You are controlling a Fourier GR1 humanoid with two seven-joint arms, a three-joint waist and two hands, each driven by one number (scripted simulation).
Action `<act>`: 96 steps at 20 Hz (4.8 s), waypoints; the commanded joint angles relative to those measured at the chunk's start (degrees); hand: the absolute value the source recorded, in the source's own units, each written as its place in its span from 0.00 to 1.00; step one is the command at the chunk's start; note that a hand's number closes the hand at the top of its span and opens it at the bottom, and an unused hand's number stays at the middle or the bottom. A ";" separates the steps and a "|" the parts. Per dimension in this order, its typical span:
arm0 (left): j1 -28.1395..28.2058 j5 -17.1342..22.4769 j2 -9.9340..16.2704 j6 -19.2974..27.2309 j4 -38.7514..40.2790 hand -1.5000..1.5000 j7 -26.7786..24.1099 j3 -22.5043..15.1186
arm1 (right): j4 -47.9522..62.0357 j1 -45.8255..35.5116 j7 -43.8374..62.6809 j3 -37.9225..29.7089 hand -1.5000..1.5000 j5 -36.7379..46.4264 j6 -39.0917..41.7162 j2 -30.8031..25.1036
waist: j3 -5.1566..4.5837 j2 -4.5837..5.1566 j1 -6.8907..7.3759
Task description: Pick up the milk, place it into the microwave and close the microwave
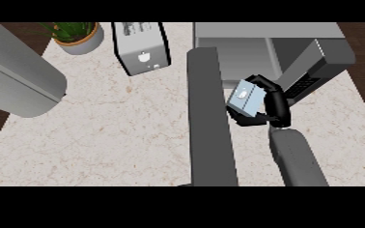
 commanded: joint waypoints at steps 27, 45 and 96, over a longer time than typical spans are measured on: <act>-6.06 -3.18 0.93 -1.98 5.38 0.00 -1.00 -2.10 | 42.41 -35.55 0.69 -7.04 1.00 13.12 -34.85 -9.79 | 0.20 2.69 5.07; -10.27 -6.61 3.85 -2.17 8.29 0.00 -0.90 -3.04 | 50.81 -37.19 8.03 -3.21 0.00 20.17 -47.50 -14.70 | 0.41 3.65 7.40; -12.56 -20.15 -1.49 -1.11 10.13 1.00 1.32 -38.71 | 34.85 -8.02 -18.05 -12.65 0.00 0.78 7.08 -4.73 | -0.05 -0.39 -1.28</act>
